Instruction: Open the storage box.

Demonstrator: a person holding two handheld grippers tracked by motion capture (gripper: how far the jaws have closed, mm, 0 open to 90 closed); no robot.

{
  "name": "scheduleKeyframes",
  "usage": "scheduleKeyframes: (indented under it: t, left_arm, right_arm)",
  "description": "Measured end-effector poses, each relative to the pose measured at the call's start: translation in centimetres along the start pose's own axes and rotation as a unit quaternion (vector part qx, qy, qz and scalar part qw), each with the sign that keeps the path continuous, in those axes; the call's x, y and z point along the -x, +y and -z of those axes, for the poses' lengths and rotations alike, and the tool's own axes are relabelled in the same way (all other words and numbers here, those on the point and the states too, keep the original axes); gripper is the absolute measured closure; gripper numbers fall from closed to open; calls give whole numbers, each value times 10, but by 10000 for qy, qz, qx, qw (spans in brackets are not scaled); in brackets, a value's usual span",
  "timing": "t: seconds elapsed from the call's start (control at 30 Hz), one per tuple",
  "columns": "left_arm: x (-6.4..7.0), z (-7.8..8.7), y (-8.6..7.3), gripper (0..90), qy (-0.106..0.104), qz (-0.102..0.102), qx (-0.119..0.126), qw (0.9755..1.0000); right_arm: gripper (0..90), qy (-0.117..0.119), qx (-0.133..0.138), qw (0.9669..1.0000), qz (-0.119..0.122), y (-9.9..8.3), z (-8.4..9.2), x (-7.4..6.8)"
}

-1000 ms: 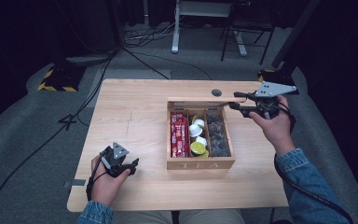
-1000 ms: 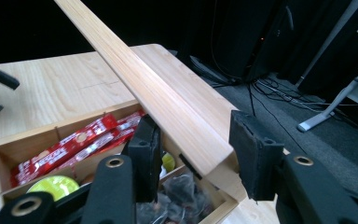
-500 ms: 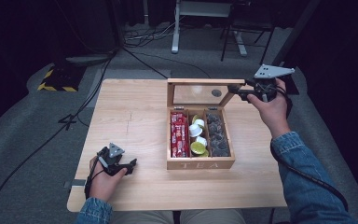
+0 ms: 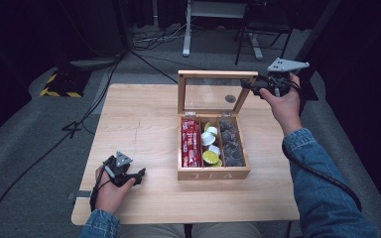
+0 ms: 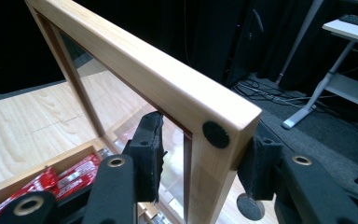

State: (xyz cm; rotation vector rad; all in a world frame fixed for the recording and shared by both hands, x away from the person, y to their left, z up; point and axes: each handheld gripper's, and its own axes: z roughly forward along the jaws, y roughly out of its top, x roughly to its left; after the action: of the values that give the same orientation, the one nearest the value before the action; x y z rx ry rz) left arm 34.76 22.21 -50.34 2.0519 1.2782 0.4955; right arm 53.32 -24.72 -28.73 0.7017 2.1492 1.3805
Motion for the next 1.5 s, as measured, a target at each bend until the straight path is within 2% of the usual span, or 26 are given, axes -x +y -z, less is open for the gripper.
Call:
scheduleKeyframes:
  t: [0.37,0.5,0.77,0.97,1.2,1.5]
  left_arm:
    - [0,0,0,258,2,0,-1,10000]
    - [1,0,0,259,28,17,8,10000]
    - [1,0,0,259,33,32,5,10000]
    - [1,-1,1,259,31,28,11,10000]
    - [1,-1,1,259,36,27,19,10000]
    - [1,-1,1,258,39,16,11,10000]
  right_arm:
    - [536,-231,28,9990,-378,2,-20,14]
    - [545,-352,-141,9981,-485,-3,-30,20]
    - [543,-405,-199,9963,-732,-8,-47,31]
    - [439,-418,-170,9941,-990,-16,-59,35]
    - [420,-500,-154,9922,-1130,-23,-70,38]
    - [417,-527,-264,9906,-1236,-29,-76,42]
